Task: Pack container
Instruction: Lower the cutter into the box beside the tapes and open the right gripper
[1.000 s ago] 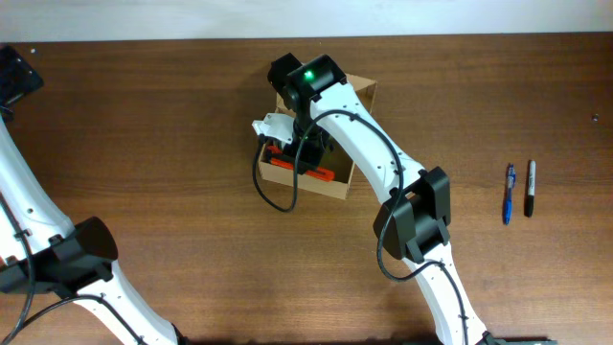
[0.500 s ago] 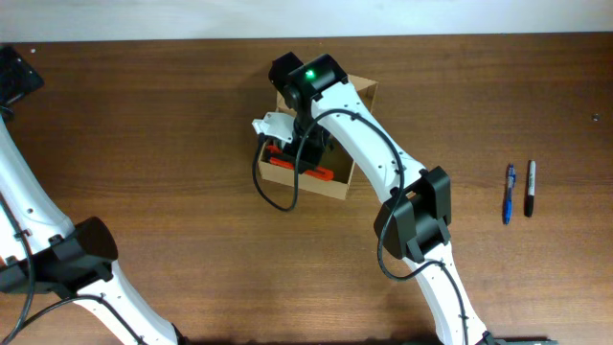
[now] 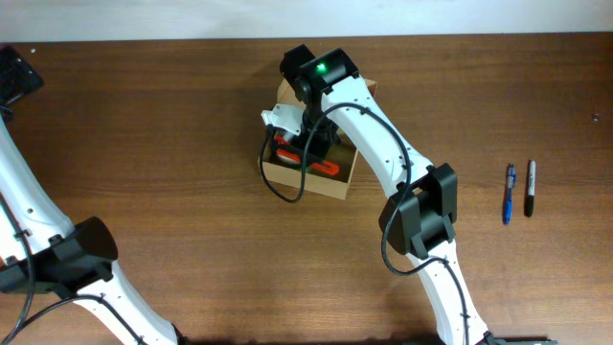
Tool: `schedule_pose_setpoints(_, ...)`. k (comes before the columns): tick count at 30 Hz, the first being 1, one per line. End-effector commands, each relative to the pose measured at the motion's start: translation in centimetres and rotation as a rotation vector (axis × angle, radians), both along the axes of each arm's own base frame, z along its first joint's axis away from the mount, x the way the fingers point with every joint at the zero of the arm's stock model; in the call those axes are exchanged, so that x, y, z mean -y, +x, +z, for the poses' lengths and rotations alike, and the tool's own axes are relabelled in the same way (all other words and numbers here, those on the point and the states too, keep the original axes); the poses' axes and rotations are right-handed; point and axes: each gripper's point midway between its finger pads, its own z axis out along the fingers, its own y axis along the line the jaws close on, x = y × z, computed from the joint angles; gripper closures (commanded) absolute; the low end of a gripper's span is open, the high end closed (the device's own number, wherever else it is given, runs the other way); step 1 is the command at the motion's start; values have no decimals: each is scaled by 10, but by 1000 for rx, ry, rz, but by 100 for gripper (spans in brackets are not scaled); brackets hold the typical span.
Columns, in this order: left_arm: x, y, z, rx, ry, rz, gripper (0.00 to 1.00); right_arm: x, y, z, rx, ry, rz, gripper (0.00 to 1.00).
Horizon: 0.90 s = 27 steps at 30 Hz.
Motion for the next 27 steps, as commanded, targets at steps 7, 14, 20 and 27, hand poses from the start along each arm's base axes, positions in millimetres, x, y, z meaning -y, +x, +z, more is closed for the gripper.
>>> schedule_pose_setpoints(7, 1, -3, 5, 5, 4, -6, 0, -1, -1, -8, -18, 4, 8, 96)
schedule_pose_setpoints(14, 1, -3, 5, 5, 4, -6, 0, 8, -17, -37, -103, -45, 8, 96)
schedule_pose_setpoints(20, 1, -3, 5, 5, 4, -6, 0, 10, -20, -43, -116, -53, 8, 95)
schedule_pose_setpoints(27, 1, -3, 5, 6, 4, -6, 0, 10, -19, -43, -115, -54, 7, 91)
